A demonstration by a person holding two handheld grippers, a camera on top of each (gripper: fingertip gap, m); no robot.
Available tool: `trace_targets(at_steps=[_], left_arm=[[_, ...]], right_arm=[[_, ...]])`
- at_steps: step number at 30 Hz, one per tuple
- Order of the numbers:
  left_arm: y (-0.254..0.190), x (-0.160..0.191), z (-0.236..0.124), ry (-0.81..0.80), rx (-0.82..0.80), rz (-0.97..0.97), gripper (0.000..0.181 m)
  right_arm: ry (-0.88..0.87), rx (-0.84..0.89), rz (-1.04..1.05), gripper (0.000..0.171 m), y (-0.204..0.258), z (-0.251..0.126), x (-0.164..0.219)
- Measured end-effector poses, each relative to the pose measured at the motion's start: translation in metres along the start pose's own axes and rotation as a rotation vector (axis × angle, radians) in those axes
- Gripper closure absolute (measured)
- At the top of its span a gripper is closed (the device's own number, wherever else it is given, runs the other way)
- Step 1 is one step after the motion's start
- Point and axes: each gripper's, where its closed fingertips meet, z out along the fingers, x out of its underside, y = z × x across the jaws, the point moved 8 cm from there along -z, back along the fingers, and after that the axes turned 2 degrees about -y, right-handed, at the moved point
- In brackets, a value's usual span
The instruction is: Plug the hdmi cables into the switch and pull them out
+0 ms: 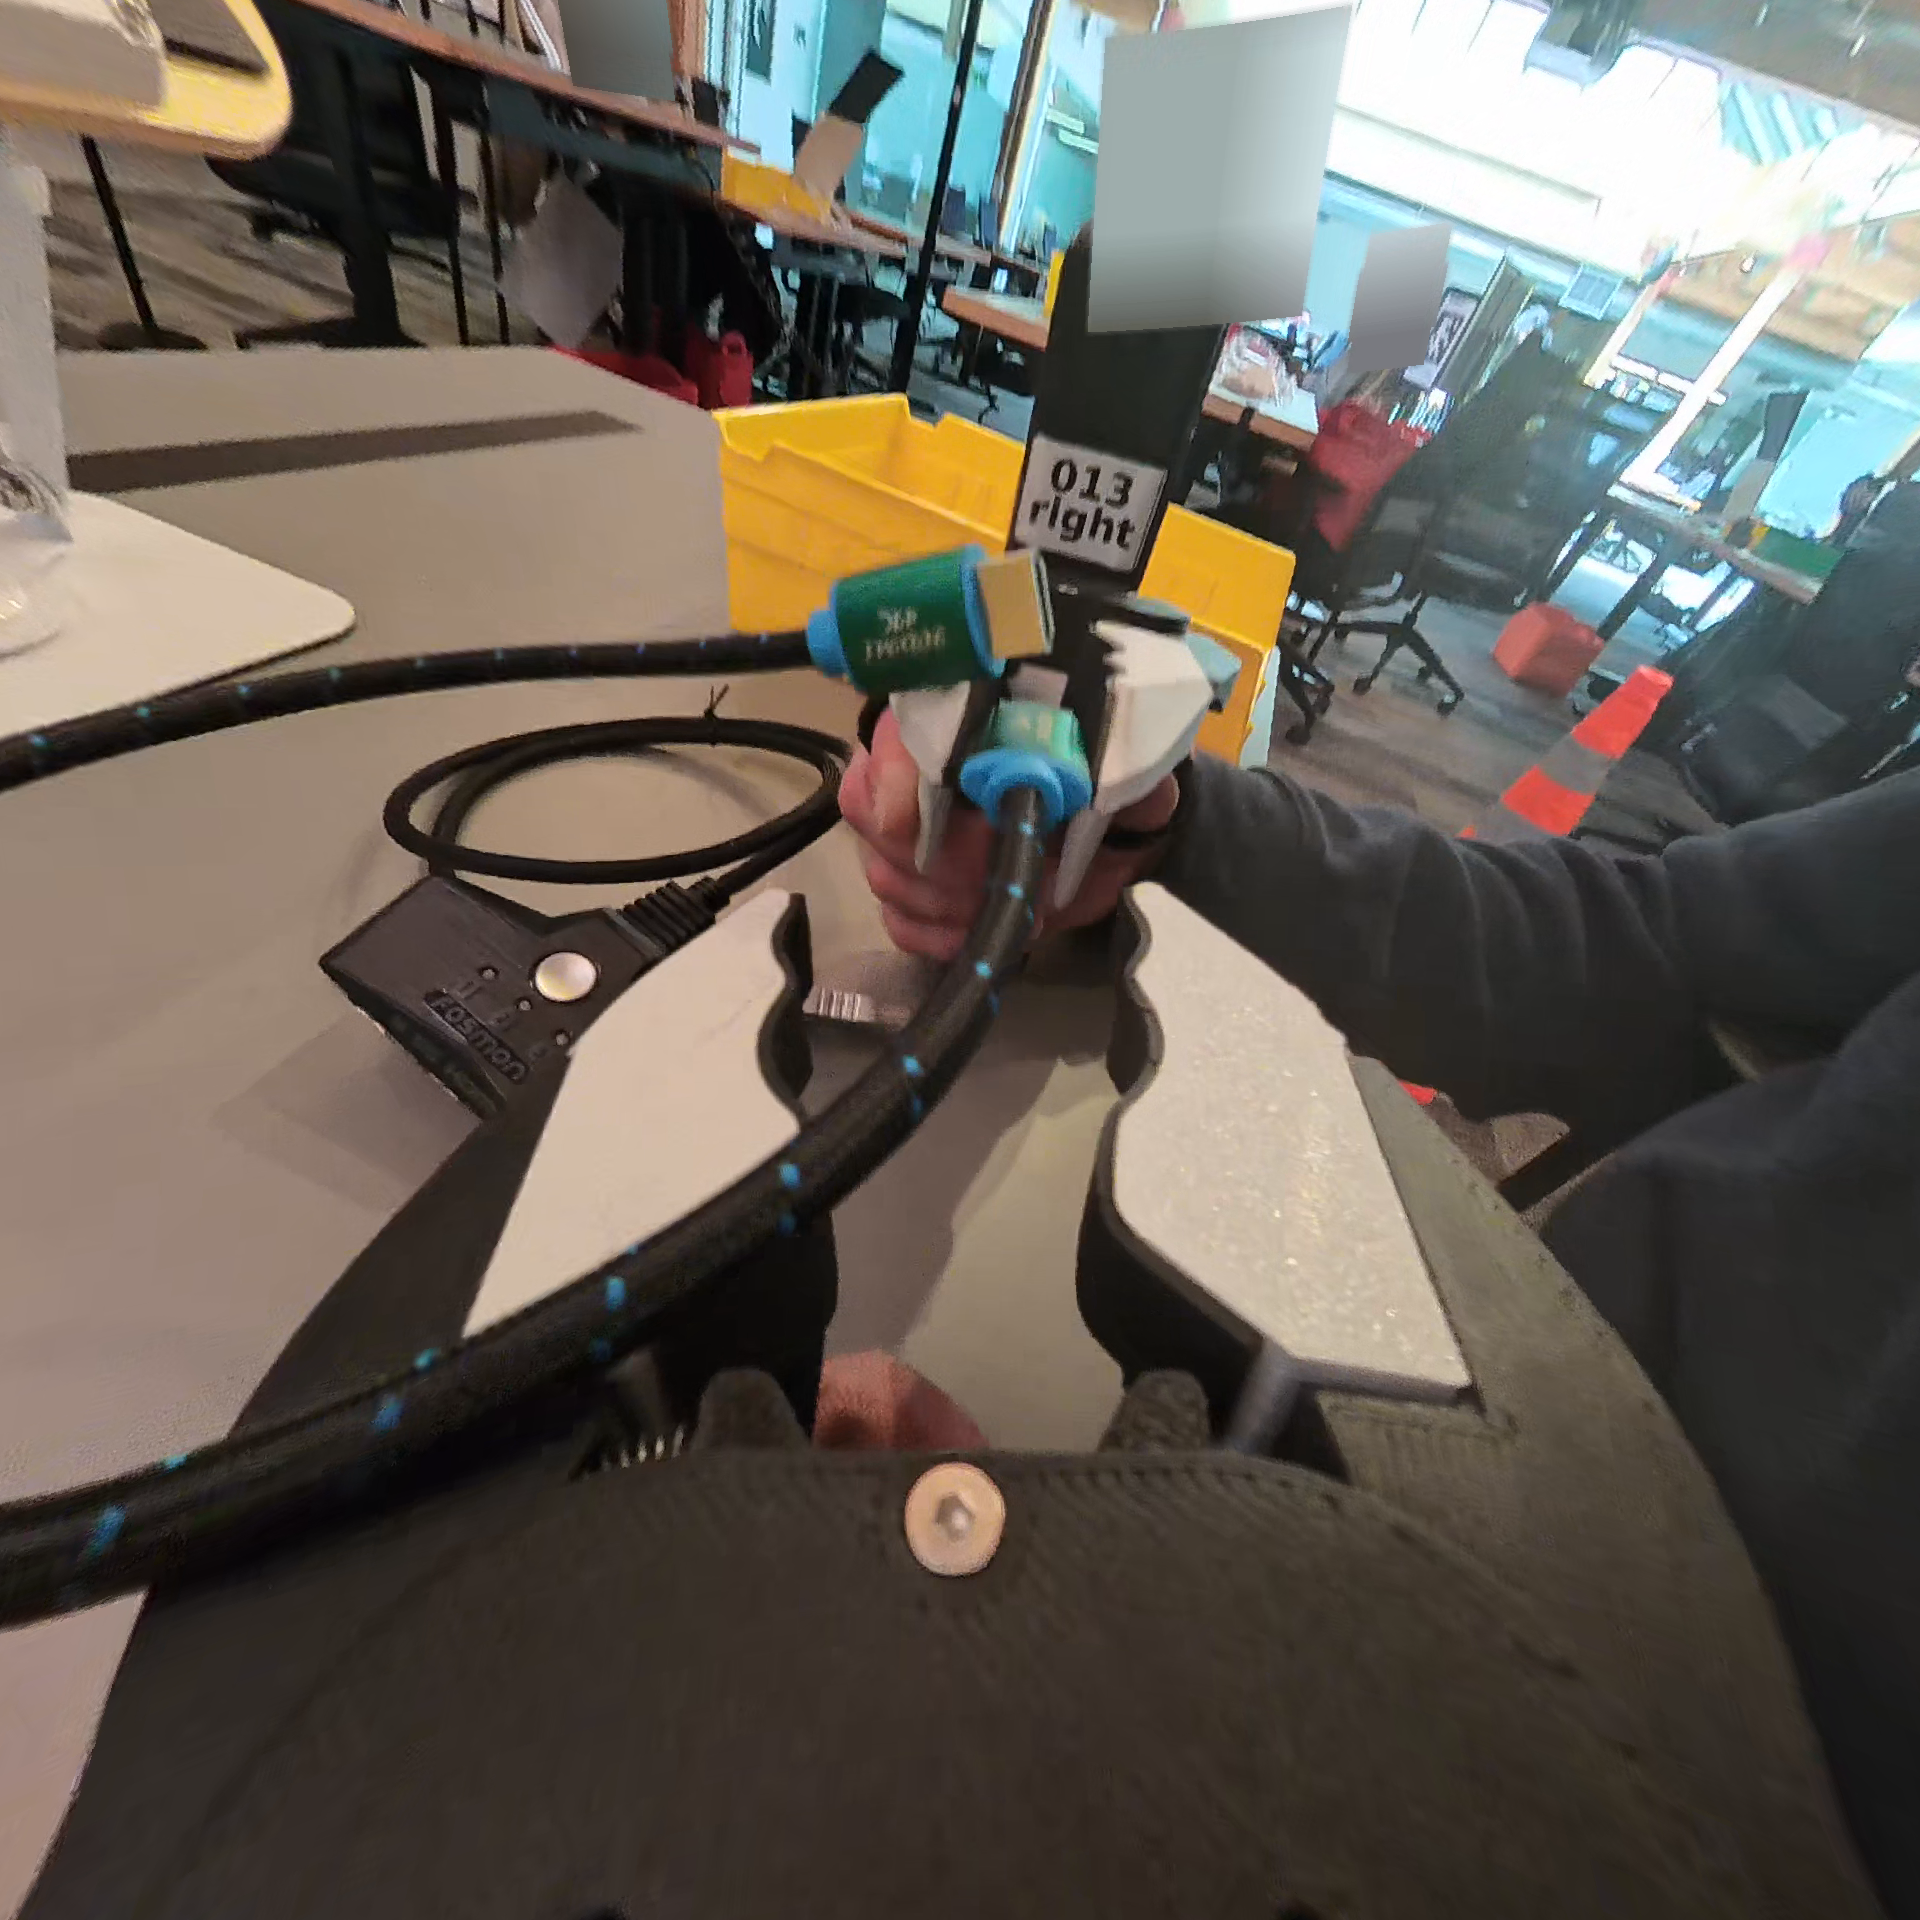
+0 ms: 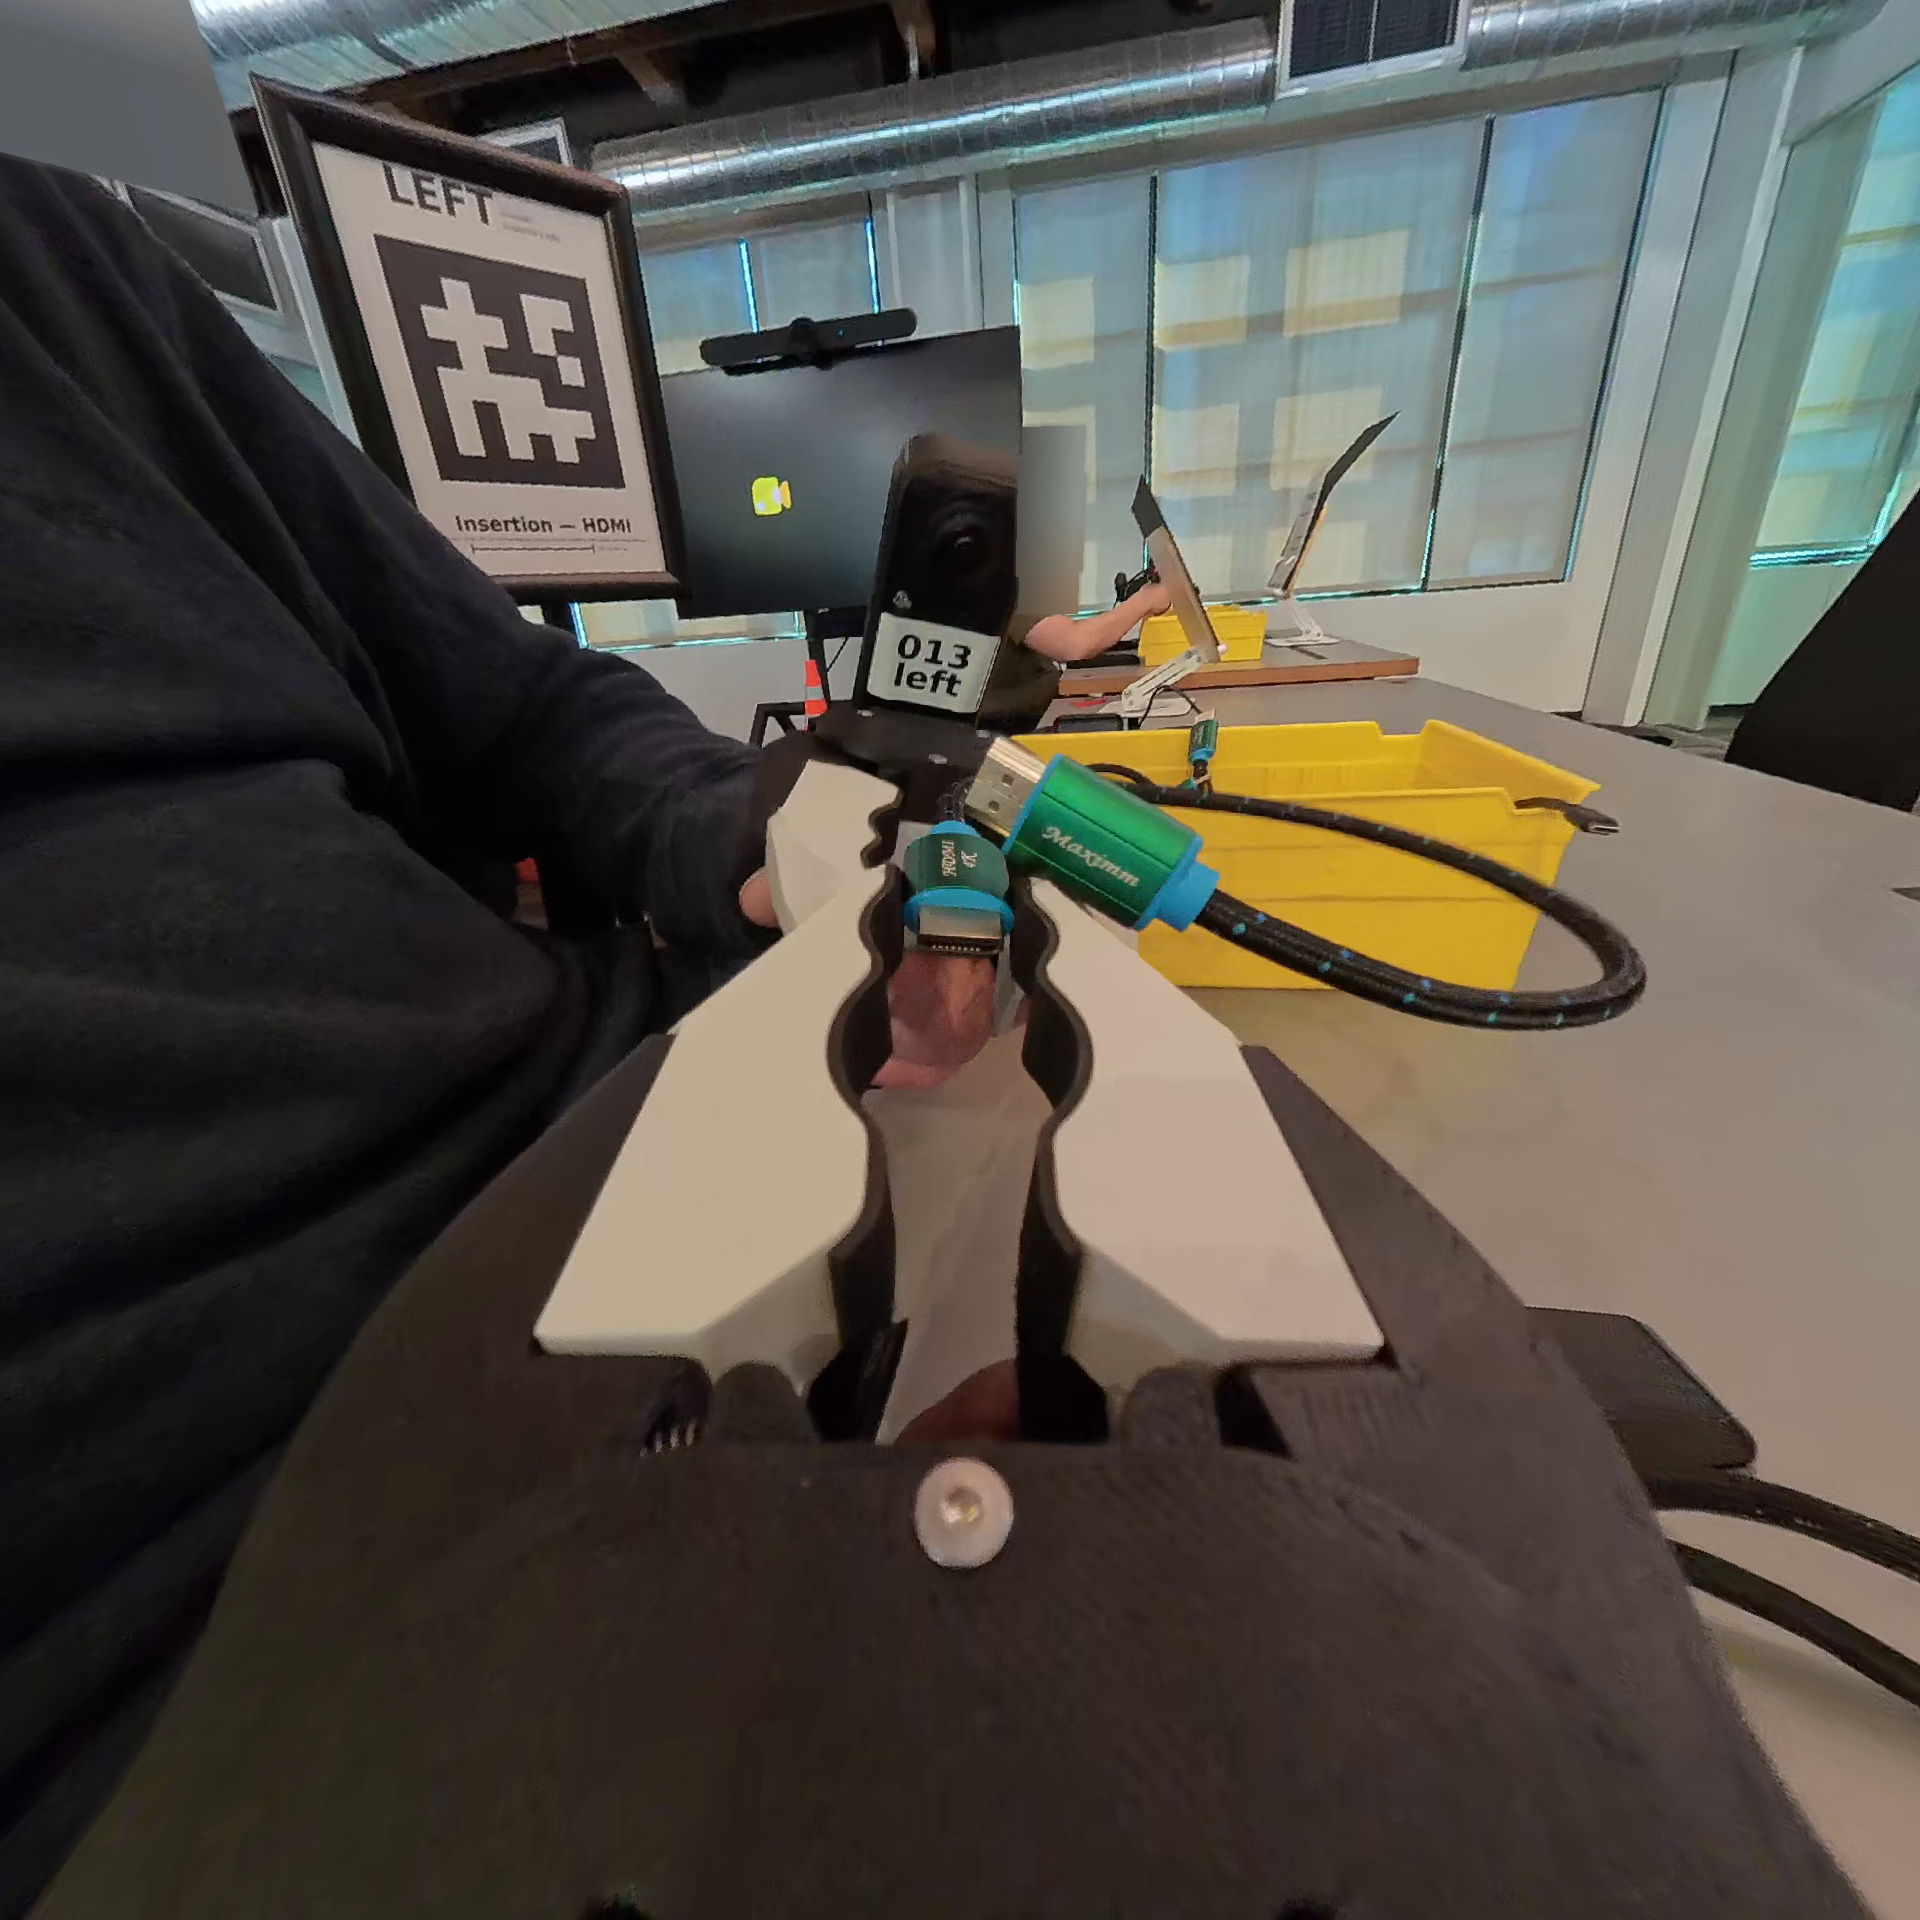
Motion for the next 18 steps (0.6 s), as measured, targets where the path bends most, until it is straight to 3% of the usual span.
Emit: trace_targets(at_steps=[7,11,18], left_arm=[[-0.003,-0.007,-0.005,-0.068,-0.024,0.072,0.143],[-0.007,-0.017,-0.010,-0.128,0.022,0.090,0.142],[-0.004,-0.020,-0.010,-0.123,0.000,0.113,0.155]], right_arm=[[0.021,-0.014,0.022,0.153,-0.001,0.002,0.003],[0.019,-0.014,0.033,0.154,-0.002,-0.001,0.002],[0.057,-0.024,0.029,0.153,-0.001,0.002,0.006]])
